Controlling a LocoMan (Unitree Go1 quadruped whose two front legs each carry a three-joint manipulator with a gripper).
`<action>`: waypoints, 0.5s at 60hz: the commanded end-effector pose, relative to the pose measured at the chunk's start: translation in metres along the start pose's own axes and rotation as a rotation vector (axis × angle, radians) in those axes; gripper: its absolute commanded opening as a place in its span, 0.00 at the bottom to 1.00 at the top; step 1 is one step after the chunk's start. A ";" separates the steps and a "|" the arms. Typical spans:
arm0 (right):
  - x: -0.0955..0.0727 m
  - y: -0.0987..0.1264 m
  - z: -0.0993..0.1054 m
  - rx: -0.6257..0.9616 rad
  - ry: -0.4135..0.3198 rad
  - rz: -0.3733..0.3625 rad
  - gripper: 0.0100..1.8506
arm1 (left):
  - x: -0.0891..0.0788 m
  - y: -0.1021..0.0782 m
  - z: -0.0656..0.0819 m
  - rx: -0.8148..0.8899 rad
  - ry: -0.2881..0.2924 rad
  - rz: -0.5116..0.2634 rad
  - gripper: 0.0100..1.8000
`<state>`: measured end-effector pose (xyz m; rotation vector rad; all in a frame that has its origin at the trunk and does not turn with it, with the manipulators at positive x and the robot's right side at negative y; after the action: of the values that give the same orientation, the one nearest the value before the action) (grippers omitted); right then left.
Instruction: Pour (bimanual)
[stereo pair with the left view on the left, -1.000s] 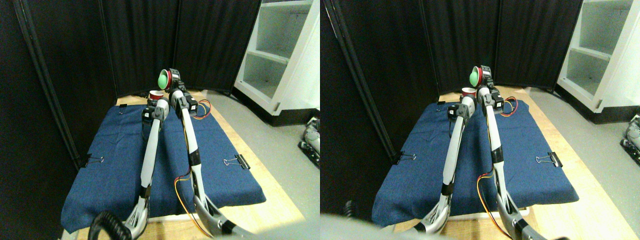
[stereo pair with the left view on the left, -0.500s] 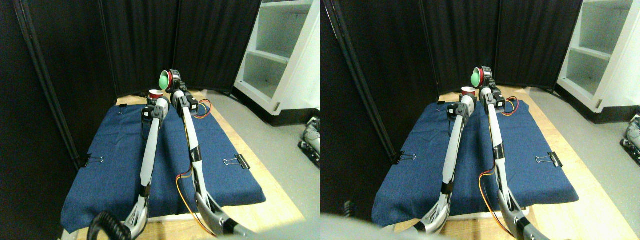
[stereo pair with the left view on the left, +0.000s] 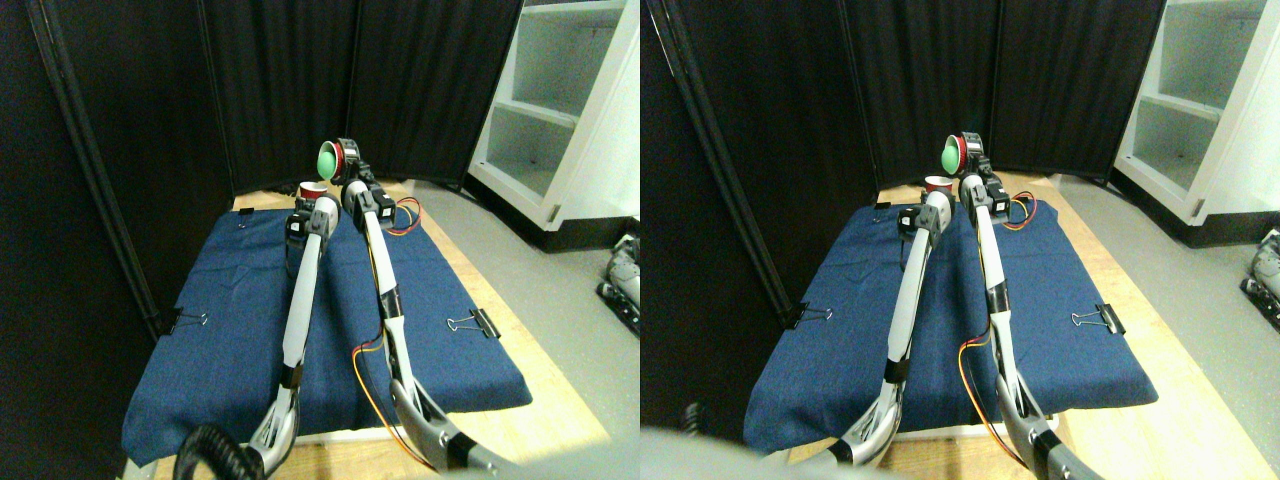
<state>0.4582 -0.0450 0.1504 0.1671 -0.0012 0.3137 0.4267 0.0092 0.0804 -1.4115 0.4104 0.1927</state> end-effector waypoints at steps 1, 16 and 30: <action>0.002 0.003 0.006 -0.031 -0.039 0.037 0.17 | 0.002 -0.008 -0.005 -0.009 0.000 -0.043 0.18; 0.000 0.005 0.004 -0.140 -0.034 0.059 0.17 | 0.002 -0.008 -0.005 -0.021 0.009 -0.041 0.18; 0.002 0.006 0.002 -0.156 -0.025 0.084 0.17 | 0.000 -0.009 -0.004 -0.013 -0.001 -0.040 0.18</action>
<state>0.4564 -0.0412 0.1488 0.0337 -0.0226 0.3738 0.4282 0.0068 0.0809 -1.4130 0.4092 0.1895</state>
